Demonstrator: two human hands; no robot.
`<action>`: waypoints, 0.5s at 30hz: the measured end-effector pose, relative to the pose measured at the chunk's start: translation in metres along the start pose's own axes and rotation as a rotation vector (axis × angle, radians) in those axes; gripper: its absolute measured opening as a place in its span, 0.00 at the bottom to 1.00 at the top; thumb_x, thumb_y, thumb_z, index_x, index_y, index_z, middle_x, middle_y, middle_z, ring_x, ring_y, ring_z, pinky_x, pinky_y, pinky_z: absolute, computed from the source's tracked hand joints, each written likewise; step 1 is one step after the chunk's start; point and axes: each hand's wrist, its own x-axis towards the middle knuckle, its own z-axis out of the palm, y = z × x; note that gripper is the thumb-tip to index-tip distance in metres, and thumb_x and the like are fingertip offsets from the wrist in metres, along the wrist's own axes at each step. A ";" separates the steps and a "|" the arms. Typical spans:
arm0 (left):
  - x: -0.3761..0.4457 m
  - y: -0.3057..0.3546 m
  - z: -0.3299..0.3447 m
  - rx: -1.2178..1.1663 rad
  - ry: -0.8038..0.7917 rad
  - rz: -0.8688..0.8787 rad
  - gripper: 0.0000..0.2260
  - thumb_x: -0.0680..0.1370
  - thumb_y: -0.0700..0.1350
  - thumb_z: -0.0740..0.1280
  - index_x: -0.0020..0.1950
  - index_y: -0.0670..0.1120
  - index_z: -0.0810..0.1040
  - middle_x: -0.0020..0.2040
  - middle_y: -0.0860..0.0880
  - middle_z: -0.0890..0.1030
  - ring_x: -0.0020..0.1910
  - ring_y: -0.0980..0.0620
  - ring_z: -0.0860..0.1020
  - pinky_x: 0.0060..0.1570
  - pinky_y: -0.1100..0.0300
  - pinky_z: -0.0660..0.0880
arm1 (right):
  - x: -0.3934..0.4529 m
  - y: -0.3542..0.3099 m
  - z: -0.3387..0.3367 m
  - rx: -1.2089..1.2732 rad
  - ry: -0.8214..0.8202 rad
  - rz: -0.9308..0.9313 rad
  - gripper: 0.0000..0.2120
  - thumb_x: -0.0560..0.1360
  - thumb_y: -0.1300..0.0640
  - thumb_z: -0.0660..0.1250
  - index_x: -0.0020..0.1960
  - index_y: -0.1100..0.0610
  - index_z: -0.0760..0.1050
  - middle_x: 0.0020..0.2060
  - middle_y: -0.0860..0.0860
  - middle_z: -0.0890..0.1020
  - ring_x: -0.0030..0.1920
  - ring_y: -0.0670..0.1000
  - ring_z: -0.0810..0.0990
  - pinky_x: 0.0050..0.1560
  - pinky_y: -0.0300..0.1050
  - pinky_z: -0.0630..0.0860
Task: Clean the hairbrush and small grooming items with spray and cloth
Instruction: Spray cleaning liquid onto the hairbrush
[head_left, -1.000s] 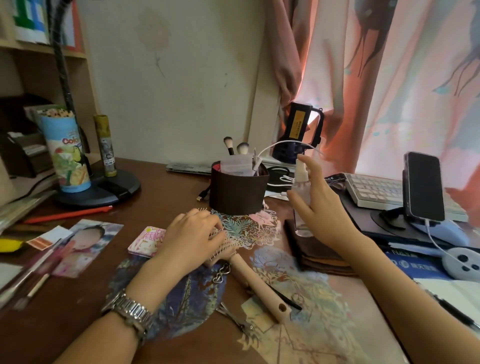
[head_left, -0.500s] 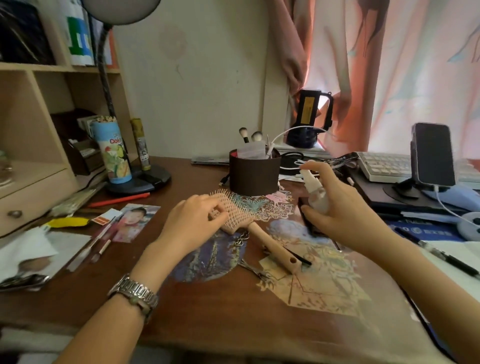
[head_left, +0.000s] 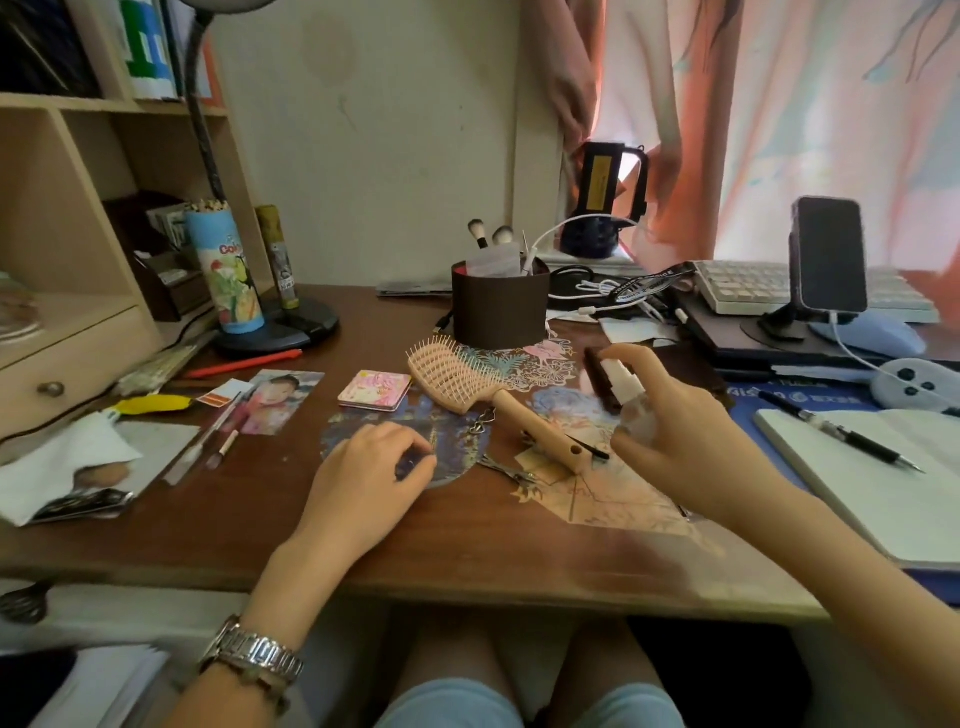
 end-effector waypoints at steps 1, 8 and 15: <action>0.000 -0.001 0.001 0.000 0.000 -0.006 0.07 0.78 0.54 0.63 0.52 0.54 0.78 0.51 0.58 0.77 0.53 0.58 0.73 0.46 0.63 0.68 | -0.004 -0.001 -0.001 -0.012 -0.001 0.012 0.30 0.73 0.58 0.67 0.68 0.43 0.55 0.41 0.45 0.75 0.39 0.49 0.77 0.41 0.48 0.76; -0.001 -0.003 0.002 -0.004 -0.031 -0.035 0.09 0.78 0.54 0.63 0.54 0.53 0.78 0.55 0.57 0.77 0.57 0.56 0.72 0.48 0.61 0.67 | -0.020 -0.002 -0.003 -0.090 -0.007 0.032 0.28 0.74 0.58 0.65 0.68 0.46 0.56 0.43 0.45 0.72 0.37 0.48 0.76 0.37 0.42 0.74; -0.004 -0.003 0.000 -0.005 -0.059 -0.059 0.19 0.73 0.65 0.63 0.57 0.55 0.75 0.57 0.58 0.76 0.58 0.57 0.71 0.51 0.59 0.68 | -0.028 -0.002 -0.007 -0.128 -0.026 0.029 0.26 0.74 0.59 0.65 0.67 0.47 0.57 0.44 0.44 0.71 0.34 0.45 0.72 0.33 0.37 0.69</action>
